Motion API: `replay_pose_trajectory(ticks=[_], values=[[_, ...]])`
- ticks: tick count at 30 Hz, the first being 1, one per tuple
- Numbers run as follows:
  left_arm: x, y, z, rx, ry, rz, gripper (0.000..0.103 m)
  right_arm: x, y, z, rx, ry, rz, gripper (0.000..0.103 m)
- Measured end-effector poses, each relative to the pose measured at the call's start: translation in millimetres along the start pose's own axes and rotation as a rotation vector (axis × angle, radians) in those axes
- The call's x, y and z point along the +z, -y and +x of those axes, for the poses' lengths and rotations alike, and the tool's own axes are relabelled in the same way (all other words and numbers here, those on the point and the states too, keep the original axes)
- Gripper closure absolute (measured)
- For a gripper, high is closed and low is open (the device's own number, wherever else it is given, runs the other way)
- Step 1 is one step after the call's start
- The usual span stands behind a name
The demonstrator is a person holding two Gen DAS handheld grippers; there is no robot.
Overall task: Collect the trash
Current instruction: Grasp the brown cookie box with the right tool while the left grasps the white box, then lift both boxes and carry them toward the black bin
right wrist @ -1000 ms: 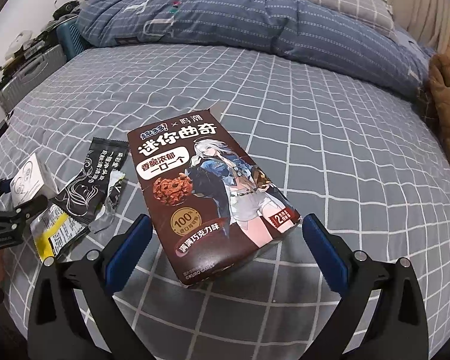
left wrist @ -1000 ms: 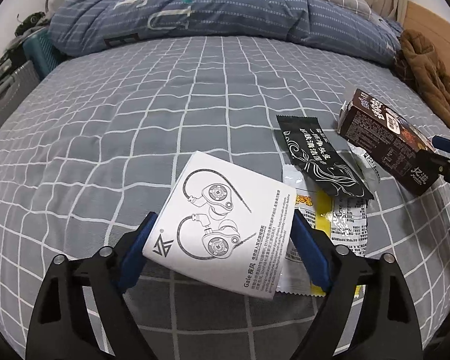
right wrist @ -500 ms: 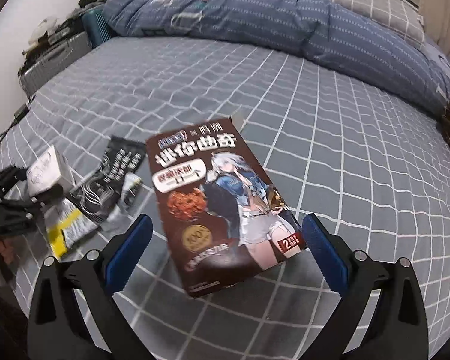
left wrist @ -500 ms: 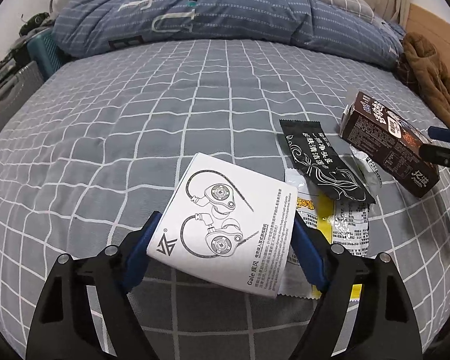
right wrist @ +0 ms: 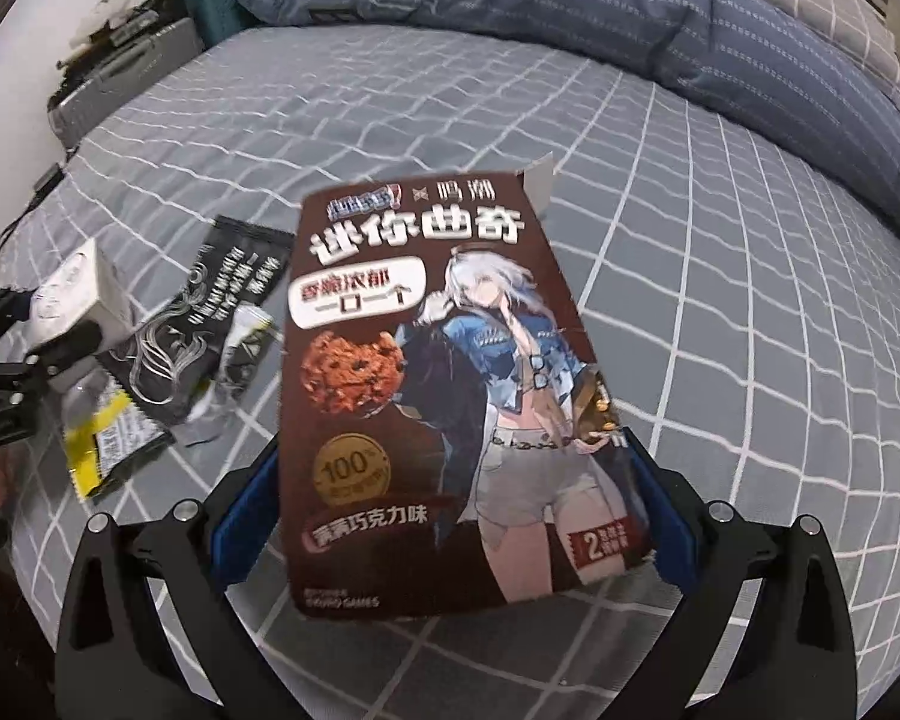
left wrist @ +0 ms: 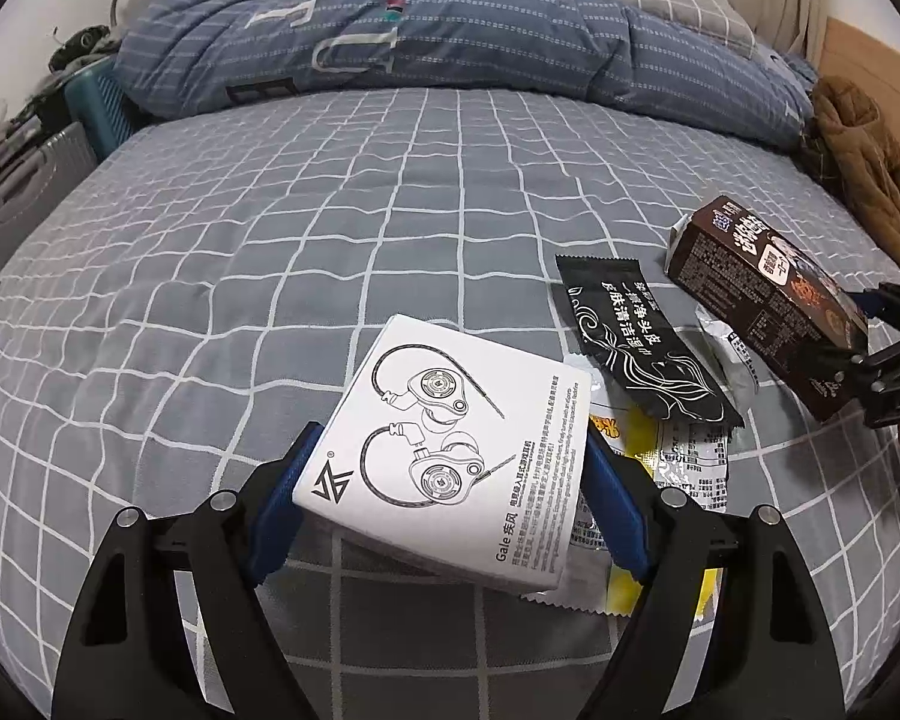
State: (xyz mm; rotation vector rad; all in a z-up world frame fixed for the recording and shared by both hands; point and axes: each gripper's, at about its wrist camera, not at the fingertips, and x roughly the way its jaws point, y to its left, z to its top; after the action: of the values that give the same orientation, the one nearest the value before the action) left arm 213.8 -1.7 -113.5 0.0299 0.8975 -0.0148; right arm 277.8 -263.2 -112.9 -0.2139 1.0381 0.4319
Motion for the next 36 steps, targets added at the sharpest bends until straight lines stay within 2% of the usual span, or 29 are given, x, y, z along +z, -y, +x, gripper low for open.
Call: replay_pose_trajectory(ticks=[5, 9, 17, 26, 29, 36], values=[[1, -2, -2, 0.01, 0.004, 0.001, 0.024, -3, 4, -2, -0.069, 0.041, 0.062, 0.011], [5, -7, -8, 0.006, 0.01, -0.022, 0.027, -8, -7, -8, -0.123, 0.066, 0.061, 0.012], [14, -15, -23, -0.011, 0.03, -0.055, 0.027, -1, -32, -42, -0.234, 0.121, 0.148, 0.012], [14, -20, -57, -0.043, 0.075, -0.065, 0.027, -14, -61, -86, -0.29, 0.187, 0.226, 0.012], [11, -20, -72, -0.045, 0.092, -0.056, 0.027, -21, -69, -97, -0.281, 0.198, 0.264, 0.012], [3, -19, -99, -0.063, 0.11, -0.066, 0.027, -39, -94, -121, -0.309, 0.228, 0.265, 0.012]])
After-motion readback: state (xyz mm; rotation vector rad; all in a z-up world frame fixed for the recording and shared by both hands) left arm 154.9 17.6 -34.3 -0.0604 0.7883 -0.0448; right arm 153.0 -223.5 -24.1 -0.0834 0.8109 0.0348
